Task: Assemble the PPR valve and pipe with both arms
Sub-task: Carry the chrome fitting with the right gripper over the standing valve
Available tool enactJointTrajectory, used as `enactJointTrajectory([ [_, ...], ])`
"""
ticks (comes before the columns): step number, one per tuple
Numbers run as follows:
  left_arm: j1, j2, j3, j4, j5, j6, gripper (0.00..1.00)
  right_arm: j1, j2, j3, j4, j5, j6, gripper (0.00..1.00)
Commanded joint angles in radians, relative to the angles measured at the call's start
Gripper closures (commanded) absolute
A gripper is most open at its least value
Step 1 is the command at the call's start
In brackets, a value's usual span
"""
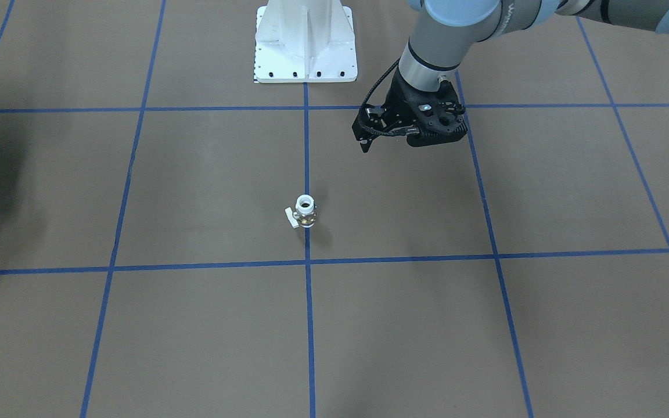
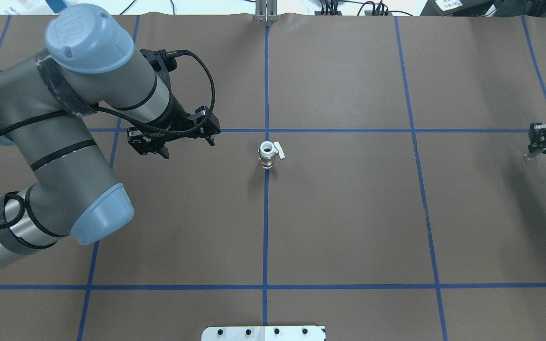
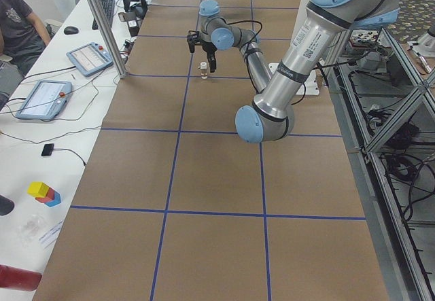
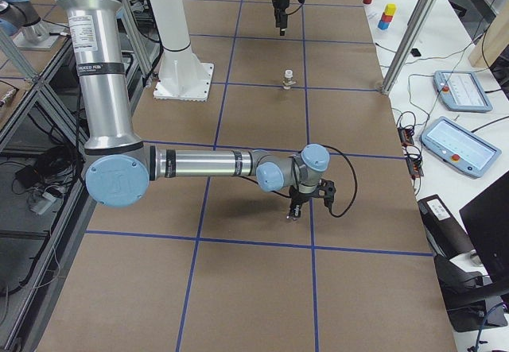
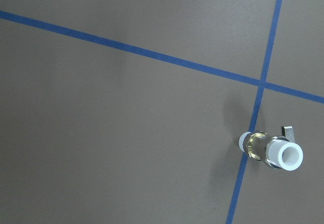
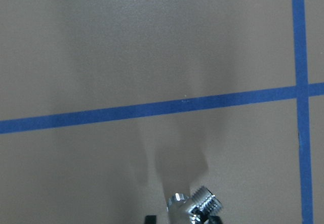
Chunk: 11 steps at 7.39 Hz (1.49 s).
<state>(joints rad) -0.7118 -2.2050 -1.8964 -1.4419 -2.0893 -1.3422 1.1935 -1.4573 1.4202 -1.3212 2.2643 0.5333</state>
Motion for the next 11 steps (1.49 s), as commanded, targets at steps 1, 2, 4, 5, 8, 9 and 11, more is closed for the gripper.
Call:
enactJointTrajectory([
  [1, -0.001, -0.001, -0.003, 0.000, 0.000, 0.000, 0.00, 0.000, 0.003, 0.047, -0.003, 0.006, 0.005, 1.00],
  [2, -0.008, 0.001, -0.006, 0.000, -0.002, 0.003, 0.00, 0.001, 0.040, 0.087, -0.050, 0.009, 0.029, 1.00],
  [4, -0.020, 0.042, -0.032, 0.000, -0.003, 0.070, 0.00, -0.005, 0.225, 0.111, -0.223, 0.009, 0.127, 1.00],
  [5, -0.023, 0.094, -0.070, 0.000, -0.003, 0.122, 0.00, -0.024, 0.295, 0.124, -0.278, 0.009, 0.170, 1.00],
  [8, -0.085, 0.272, -0.142, -0.003, -0.002, 0.413, 0.00, -0.167, 0.438, 0.218, -0.282, 0.008, 0.502, 1.00],
  [9, -0.122, 0.334, -0.161, -0.003, -0.002, 0.536, 0.00, -0.231, 0.480, 0.254, -0.283, 0.005, 0.628, 1.00],
  [11, -0.222, 0.428, -0.181, -0.003, -0.014, 0.729, 0.00, -0.365, 0.598, 0.255, -0.285, -0.035, 0.840, 1.00],
])
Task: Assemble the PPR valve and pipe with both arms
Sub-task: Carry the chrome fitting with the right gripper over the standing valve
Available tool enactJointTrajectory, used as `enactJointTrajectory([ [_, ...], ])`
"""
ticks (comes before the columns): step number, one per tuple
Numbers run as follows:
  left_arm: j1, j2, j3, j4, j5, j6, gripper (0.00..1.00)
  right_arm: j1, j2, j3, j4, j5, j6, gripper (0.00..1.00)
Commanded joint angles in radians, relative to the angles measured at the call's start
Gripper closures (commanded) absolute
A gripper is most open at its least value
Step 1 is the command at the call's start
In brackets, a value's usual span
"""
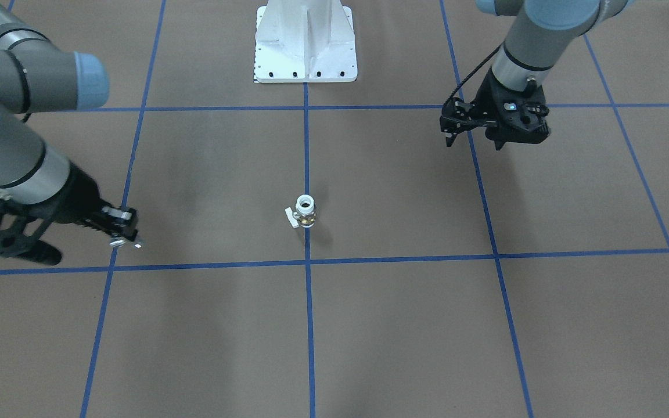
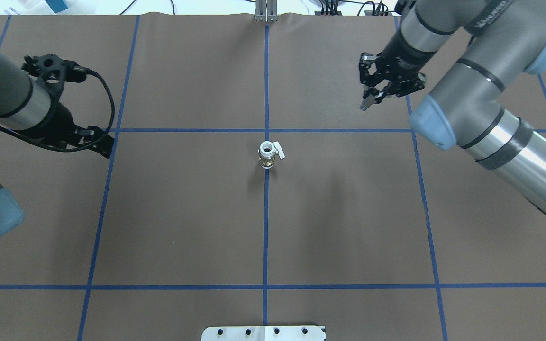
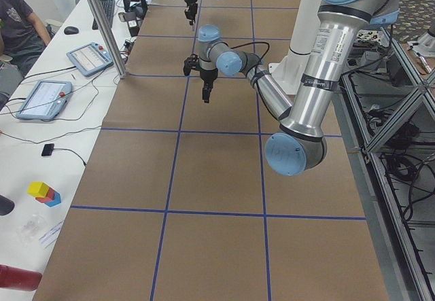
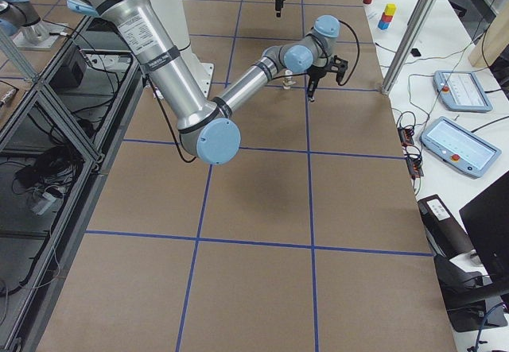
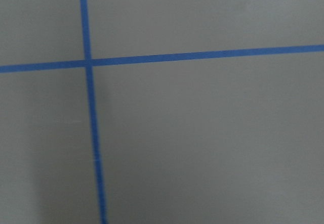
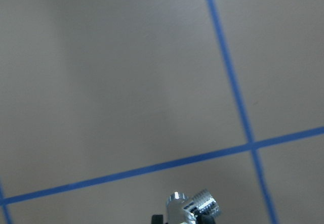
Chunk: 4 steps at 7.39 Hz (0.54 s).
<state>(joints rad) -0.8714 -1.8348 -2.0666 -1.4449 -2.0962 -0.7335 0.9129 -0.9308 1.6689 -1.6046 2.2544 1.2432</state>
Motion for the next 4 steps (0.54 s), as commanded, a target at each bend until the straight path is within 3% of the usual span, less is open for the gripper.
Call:
enactJointTrajectory([
  [1, -0.086, 0.086, -0.009, 0.001, -0.007, 0.159, 0.00, -0.147, 0.110, -0.001, -0.002, -0.088, 0.190, 1.00],
  [4, -0.107, 0.107, -0.001, 0.001, -0.008, 0.231, 0.00, -0.221, 0.206, -0.076, -0.003, -0.137, 0.246, 1.00],
])
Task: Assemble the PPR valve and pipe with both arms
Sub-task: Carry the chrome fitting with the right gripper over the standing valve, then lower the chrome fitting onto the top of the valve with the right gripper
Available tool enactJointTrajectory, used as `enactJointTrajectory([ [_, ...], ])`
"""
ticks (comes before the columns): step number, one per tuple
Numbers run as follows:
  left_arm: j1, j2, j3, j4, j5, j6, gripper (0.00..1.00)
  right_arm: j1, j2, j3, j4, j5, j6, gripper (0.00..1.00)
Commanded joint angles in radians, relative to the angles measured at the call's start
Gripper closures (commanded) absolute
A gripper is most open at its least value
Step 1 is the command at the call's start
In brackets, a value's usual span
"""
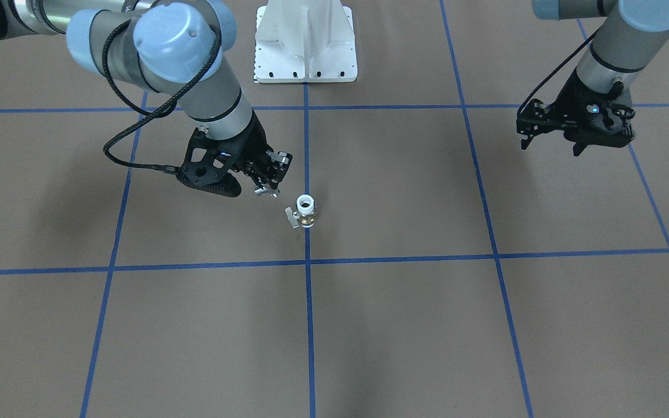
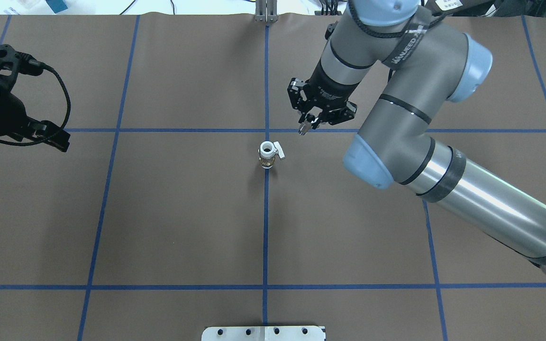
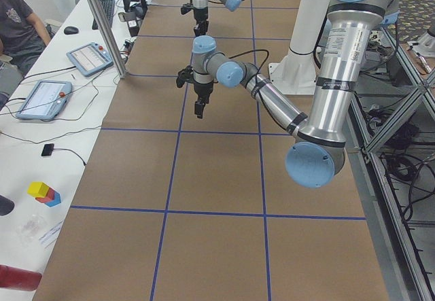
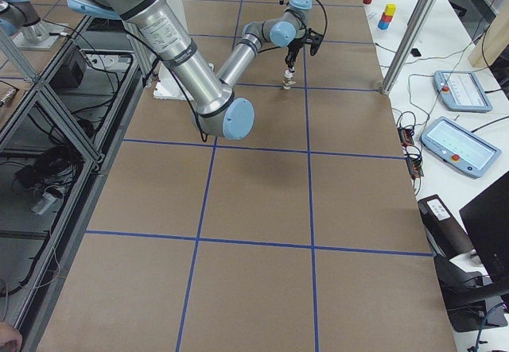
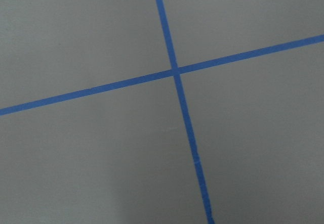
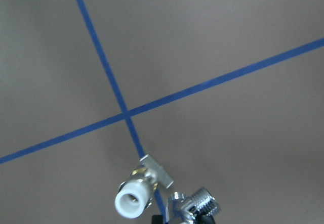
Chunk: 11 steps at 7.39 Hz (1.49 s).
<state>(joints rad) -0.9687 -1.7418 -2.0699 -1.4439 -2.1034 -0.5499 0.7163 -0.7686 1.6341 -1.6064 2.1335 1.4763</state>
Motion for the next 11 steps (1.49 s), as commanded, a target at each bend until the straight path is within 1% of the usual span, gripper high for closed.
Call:
enactJointTrajectory([
  [1, -0.018, 0.013, 0.007, 0.000, -0.001, 0.050, 0.00, -0.029, 0.067, -0.074, -0.001, -0.021, 0.013, 1.00],
  [4, -0.016, 0.008, 0.010, 0.000, -0.003, 0.047, 0.00, -0.052, 0.104, -0.126, -0.016, -0.066, 0.010, 1.00],
  [7, -0.016, 0.002, 0.008, 0.000, -0.003, 0.039, 0.00, -0.060, 0.126, -0.170, -0.017, -0.076, 0.009, 1.00],
  [9, -0.016, -0.001, 0.008, 0.002, -0.003, 0.038, 0.00, -0.064, 0.140, -0.171, -0.059, -0.078, 0.010, 1.00],
  [11, -0.015, -0.001, 0.008, 0.002, -0.003, 0.038, 0.00, -0.081, 0.140, -0.172, -0.067, -0.110, 0.010, 1.00],
])
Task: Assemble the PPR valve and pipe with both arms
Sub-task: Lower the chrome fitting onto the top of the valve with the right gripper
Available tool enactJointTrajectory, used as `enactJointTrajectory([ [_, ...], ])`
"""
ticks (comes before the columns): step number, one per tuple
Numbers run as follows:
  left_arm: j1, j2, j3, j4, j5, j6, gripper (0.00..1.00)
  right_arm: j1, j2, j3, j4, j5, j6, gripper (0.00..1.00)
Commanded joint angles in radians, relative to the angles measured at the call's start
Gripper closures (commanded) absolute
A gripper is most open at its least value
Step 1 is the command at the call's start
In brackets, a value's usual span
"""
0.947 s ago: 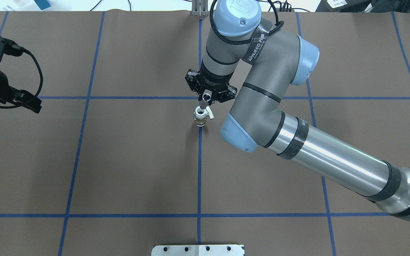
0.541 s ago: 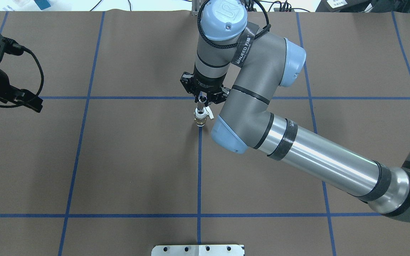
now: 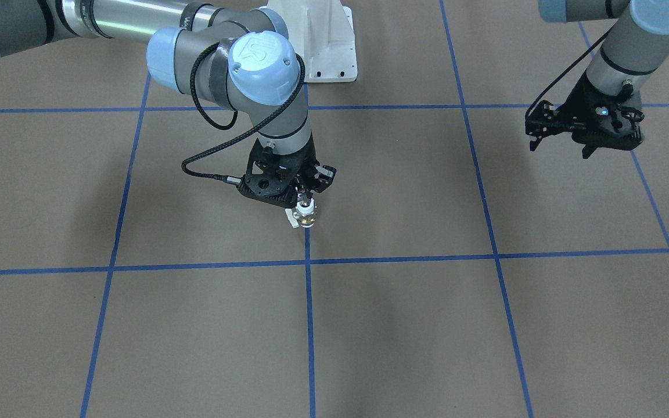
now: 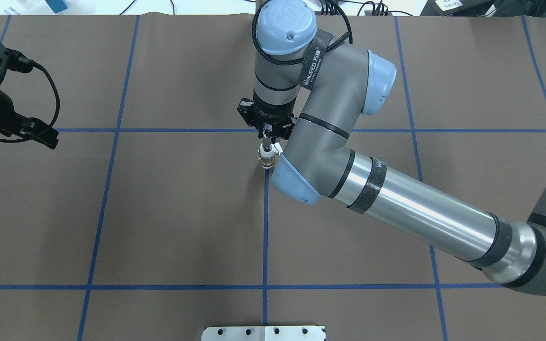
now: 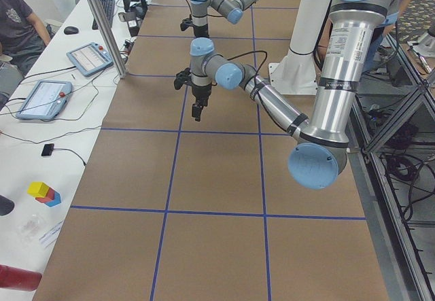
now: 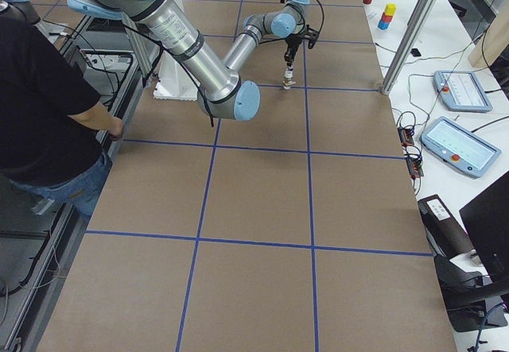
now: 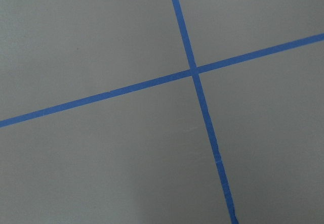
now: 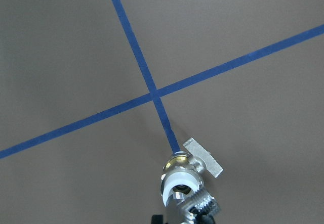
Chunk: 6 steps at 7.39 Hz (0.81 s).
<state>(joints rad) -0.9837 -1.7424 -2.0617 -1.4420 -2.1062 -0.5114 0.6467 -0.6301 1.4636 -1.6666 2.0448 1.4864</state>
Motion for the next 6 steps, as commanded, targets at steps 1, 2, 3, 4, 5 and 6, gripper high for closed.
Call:
enactJointTrajectory([
  [1, 0.000, 0.000, 0.000, 0.000, 0.000, -0.001, 0.00, -0.015, 0.003, -0.002, -0.012, -0.025, 0.000, 1.00],
  [2, 0.000, 0.000, 0.000, 0.000, 0.000, -0.002, 0.00, -0.016, 0.004, -0.002, -0.022, -0.026, 0.000, 1.00],
  [3, 0.000, 0.000, -0.001, 0.000, 0.000, -0.004, 0.00, -0.018, 0.004, -0.002, -0.025, -0.038, 0.000, 1.00],
  [4, 0.000, 0.000, -0.001, 0.000, 0.000, -0.004, 0.00, -0.018, 0.009, -0.003, -0.025, -0.040, 0.000, 1.00],
  [5, 0.002, 0.000, -0.001, 0.000, 0.000, -0.004, 0.00, -0.018, 0.019, -0.018, -0.025, -0.040, 0.000, 1.00],
  [6, 0.002, 0.000, -0.001, 0.000, 0.000, -0.004, 0.00, -0.018, 0.023, -0.023, -0.025, -0.041, 0.000, 1.00],
])
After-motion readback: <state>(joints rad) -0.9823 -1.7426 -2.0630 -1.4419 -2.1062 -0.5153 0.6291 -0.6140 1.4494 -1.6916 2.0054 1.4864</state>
